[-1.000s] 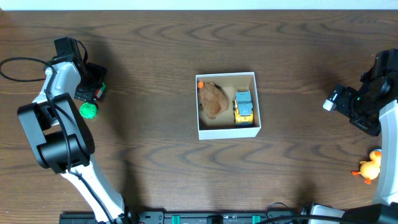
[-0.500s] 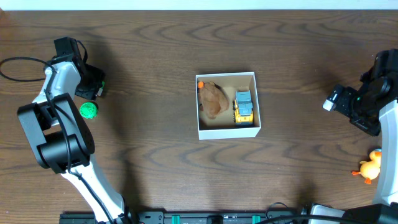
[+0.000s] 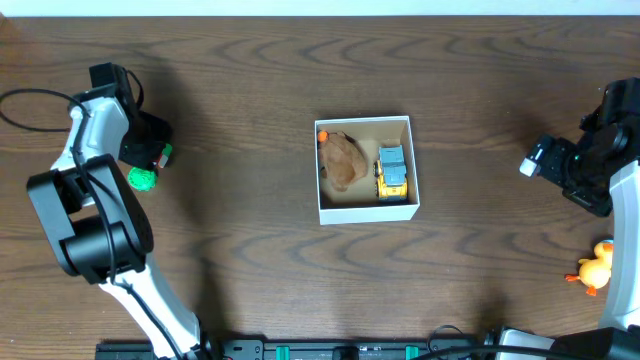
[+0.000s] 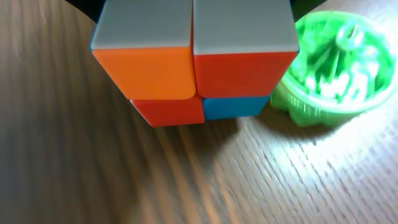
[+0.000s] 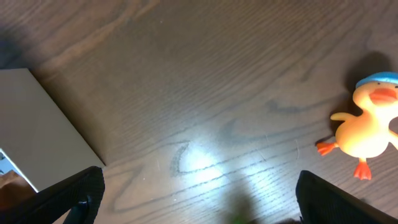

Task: Pack container
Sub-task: 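Carry the cube with the left gripper into the box and release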

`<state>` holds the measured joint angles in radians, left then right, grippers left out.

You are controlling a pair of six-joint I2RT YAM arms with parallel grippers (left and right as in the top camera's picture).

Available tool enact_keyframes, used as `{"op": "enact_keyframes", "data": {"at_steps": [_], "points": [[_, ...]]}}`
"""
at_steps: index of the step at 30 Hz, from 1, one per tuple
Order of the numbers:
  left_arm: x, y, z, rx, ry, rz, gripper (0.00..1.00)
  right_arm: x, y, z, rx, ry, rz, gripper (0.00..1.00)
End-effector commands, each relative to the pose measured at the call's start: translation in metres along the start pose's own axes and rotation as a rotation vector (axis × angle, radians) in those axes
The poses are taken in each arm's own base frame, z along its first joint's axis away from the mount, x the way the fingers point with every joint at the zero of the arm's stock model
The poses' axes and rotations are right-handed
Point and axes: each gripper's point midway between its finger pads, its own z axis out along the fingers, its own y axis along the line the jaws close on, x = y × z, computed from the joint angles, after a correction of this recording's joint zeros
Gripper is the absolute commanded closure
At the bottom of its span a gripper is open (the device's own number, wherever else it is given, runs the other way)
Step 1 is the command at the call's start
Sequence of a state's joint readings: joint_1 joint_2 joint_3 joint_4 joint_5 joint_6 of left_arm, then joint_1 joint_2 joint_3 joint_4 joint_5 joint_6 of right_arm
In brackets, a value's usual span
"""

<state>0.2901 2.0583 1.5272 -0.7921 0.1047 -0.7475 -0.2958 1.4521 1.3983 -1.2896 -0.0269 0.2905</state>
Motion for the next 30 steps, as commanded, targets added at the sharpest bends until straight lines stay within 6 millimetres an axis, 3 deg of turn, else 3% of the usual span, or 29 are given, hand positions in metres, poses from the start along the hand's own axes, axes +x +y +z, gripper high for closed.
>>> {"op": "enact_keyframes", "data": {"at_steps": [1,4,6,10,14,23,27,30], "points": [[0.007,-0.026,-0.057,0.095,-0.088,0.169,0.61,0.001,0.000,0.002,-0.006,0.006,-0.011,0.01],[0.029,-0.052,-0.099,0.206,-0.123,0.318,0.61,0.001,0.000,0.002,-0.006,0.007,-0.011,0.01],[0.056,-0.072,-0.129,0.306,-0.128,0.448,0.61,0.001,0.000,0.002,-0.006,0.005,-0.011,0.01],[0.129,-0.104,-0.184,0.494,-0.123,0.751,0.59,0.000,0.000,0.002,-0.008,0.002,-0.011,0.01],[0.201,-0.111,-0.212,0.555,-0.116,1.024,0.59,0.000,0.000,0.002,-0.007,0.003,-0.011,0.01],[0.342,-0.101,-0.208,0.592,0.016,1.493,0.59,0.001,0.003,0.002,-0.025,0.009,-0.011,0.01],[0.382,-0.093,-0.196,0.588,0.061,1.657,0.59,0.002,0.003,0.002,-0.024,0.012,-0.011,0.01],[0.401,-0.089,-0.181,0.560,0.105,1.713,0.59,0.003,0.003,0.002,-0.022,0.018,-0.011,0.01]]}}
